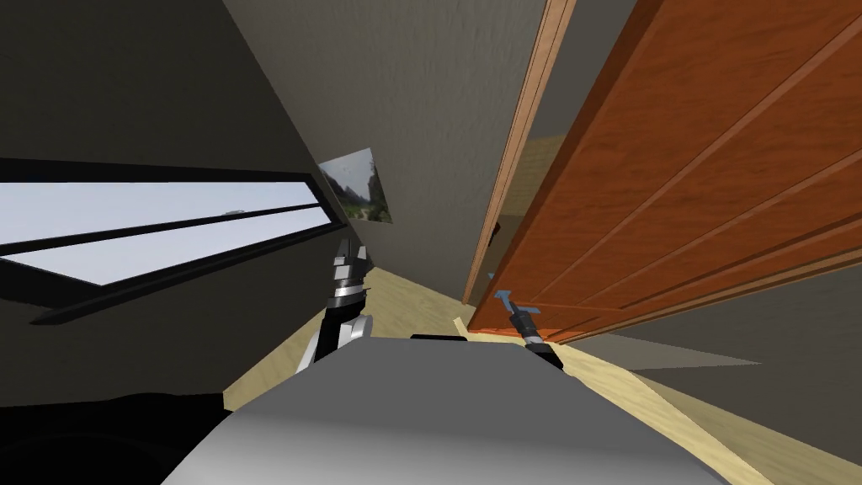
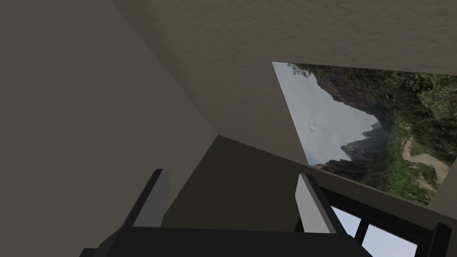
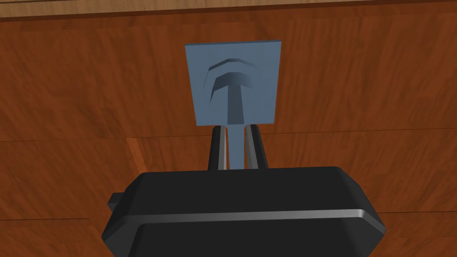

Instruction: Pull the door open

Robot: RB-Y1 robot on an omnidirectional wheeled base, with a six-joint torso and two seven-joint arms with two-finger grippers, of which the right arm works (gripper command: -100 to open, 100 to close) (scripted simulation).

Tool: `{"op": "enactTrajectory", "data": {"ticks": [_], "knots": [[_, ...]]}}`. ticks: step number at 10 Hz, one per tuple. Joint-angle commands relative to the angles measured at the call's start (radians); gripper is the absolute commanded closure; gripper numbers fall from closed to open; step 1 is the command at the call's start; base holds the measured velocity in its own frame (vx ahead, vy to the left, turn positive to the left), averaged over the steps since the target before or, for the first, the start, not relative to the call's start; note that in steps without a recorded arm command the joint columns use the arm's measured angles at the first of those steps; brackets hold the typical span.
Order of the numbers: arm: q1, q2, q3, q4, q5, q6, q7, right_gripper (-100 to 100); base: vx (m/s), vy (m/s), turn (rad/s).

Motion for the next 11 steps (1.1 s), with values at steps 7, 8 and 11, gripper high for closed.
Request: {"op": "enactTrajectory", "data": {"ticks": [7,8,11], "knots": [[0.05,-0.032,0.03,0.04,0.008,-0.104,-0.038,100,-0.184,-0.062,0.146],[0.057,-0.036,0.032,0.047,0.007,-0.12,-0.042,100,-0.234,-0.085,0.223],[0.079,-0.051,0.042,0.074,0.005,-0.176,-0.055,100,-0.23,-0.076,0.216]]}}
